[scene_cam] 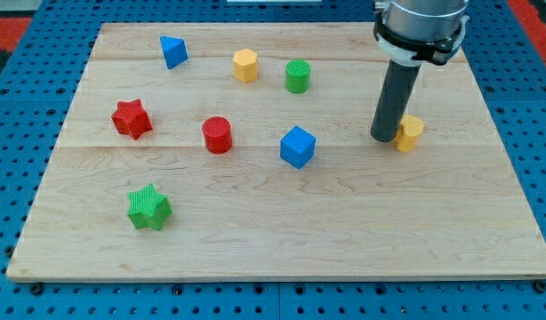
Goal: Move the yellow heart towards the bottom right
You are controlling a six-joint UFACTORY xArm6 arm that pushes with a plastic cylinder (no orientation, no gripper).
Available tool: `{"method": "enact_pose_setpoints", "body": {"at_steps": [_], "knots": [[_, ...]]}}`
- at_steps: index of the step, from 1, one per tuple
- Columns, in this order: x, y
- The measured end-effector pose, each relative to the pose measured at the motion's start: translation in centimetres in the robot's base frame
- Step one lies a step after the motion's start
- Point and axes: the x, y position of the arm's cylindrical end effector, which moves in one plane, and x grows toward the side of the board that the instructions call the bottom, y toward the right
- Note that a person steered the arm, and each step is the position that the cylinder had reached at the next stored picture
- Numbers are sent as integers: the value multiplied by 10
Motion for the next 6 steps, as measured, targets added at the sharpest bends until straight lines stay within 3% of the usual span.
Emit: {"method": "enact_pose_setpoints", "body": {"at_steps": [1,2,3,5,6], "knots": [[-42,6],[-9,51],[56,34],[7,5],[55,8]]}}
